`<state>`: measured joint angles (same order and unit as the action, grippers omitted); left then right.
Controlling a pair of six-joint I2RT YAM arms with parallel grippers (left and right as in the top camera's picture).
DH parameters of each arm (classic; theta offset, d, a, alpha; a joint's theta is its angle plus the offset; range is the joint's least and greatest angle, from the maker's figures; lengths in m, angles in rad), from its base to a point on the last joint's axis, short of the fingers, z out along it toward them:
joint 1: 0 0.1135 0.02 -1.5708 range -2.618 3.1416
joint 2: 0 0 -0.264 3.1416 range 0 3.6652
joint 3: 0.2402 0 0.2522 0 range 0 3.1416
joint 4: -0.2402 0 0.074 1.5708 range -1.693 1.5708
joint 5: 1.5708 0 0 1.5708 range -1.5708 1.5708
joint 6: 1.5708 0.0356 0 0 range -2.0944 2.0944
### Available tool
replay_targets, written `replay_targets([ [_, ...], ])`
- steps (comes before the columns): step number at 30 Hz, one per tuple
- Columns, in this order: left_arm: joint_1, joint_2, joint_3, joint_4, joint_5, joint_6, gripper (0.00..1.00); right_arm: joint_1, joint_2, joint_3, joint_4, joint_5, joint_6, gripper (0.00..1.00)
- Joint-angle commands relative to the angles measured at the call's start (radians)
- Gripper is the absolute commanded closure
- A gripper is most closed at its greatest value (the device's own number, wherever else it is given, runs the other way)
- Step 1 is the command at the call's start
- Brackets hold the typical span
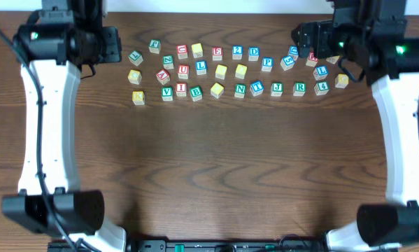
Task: Spell out NEURIPS
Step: 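Raise both arms and extend them forward over the block cluster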
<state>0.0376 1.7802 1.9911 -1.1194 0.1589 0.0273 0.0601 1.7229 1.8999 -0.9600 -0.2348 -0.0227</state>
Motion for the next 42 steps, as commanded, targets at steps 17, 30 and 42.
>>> replay_targets([
  [17, -0.002, 0.077, 0.029, -0.046, 0.021, 0.014, 0.58, -0.006, 0.121, 0.055, -0.062, -0.019, -0.024, 0.01],
  [30, -0.002, 0.077, 0.029, -0.047, 0.021, 0.013, 0.58, -0.006, 0.121, 0.055, -0.062, -0.019, -0.024, 0.01],
  [42, -0.002, 0.077, 0.029, -0.043, 0.021, 0.013, 0.58, -0.006, 0.121, 0.055, -0.062, -0.019, -0.024, 0.01],
])
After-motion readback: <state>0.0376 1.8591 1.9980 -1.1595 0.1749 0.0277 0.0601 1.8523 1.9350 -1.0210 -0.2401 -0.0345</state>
